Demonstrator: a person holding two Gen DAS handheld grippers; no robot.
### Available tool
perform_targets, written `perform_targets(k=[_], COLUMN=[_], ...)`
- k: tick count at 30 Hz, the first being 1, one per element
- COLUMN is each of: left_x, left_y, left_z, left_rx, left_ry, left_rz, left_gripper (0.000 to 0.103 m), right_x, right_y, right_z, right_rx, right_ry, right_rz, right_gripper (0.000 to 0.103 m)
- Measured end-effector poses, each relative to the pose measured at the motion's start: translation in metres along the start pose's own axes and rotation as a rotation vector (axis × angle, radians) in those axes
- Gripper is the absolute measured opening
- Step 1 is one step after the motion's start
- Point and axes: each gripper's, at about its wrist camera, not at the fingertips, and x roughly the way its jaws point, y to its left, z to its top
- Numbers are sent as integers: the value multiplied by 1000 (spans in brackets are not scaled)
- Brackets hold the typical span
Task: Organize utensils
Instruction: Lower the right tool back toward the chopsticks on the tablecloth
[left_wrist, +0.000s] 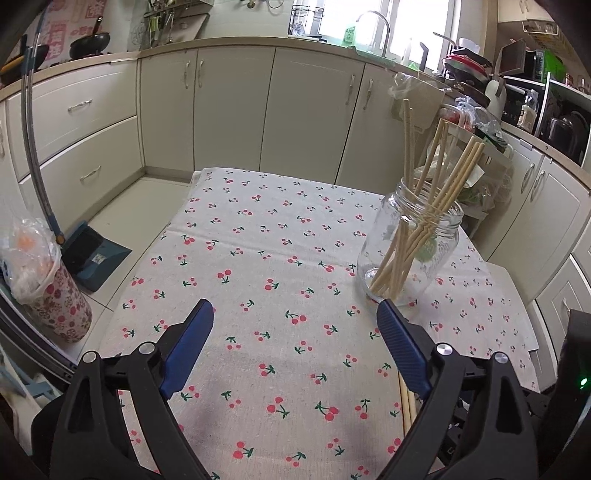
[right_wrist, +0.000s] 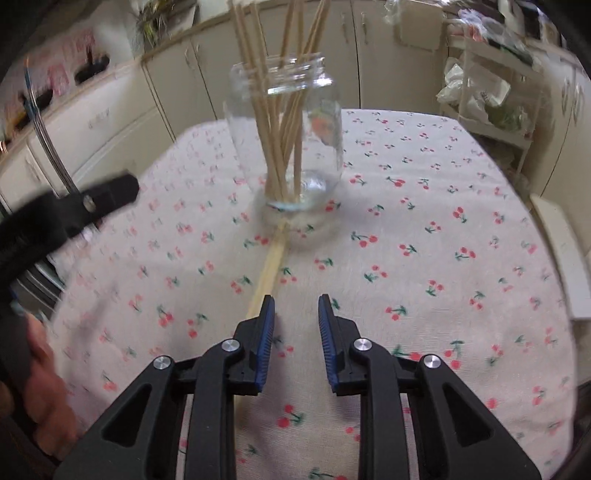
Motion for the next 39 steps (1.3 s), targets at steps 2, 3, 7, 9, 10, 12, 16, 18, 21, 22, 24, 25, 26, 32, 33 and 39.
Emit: perform_targets(k=[2, 3, 7, 9, 10, 12, 16, 18, 21, 22, 24, 25, 26, 32, 33, 39], left_x=[-1, -1, 0, 4, 6, 8, 8, 8, 8, 10, 14, 16, 16, 28, 31, 60], left_y=[-1, -1, -4, -7, -7, -5, 1, 0, -7, -11, -19, -26, -29, -52, -56, -88], left_z=[-1, -1, -4, -6, -7, -8, -6, -5, -6, -7, -8, -9, -9, -12, -12, -16], left_rx=[4, 8, 21, 37, 41, 31, 12, 21, 45, 55, 71, 83, 89, 121, 132, 271], left_ry=[5, 8, 31, 48, 53, 63, 71, 71, 76, 81, 91, 96, 95, 126, 133, 202], left_rz=[2, 3, 0, -3, 10, 18, 43, 47, 36, 31, 18, 11, 7, -12, -13, 8], left_gripper=[87, 87, 87, 87, 87, 87, 87, 87, 87, 87, 87, 87, 87, 87, 87, 82], right_x=[-1, -2, -8, -12, -15, -15, -5, -5, -7, -8, -12, -13, -15, -14, -15, -26], right_y=[1, -1, -19, -31, -31, -22, 7, 5, -8, -13, -20, -29, -35, -27, -28, -61], right_z=[-2, -3, -5, -5, -5, -5, -6, -5, -5, -6, -10, -11, -12, -9, -10, -19], right_rx=[-23, -31, 9, 72, 85, 67, -50, -41, -19, -25, -11, 29, 57, -16, -23, 2], right_ry=[8, 12, 17, 3, -13, -17, 6, 23, 26, 28, 29, 29, 25, 24, 26, 47], right_rz=[-16, -28, -45, 14, 43, 96, 55, 67, 74, 55, 77, 119, 133, 37, 19, -29], right_gripper=[25, 25, 25, 25, 29, 38, 40, 40, 40, 40, 40, 40, 40, 40, 40, 38])
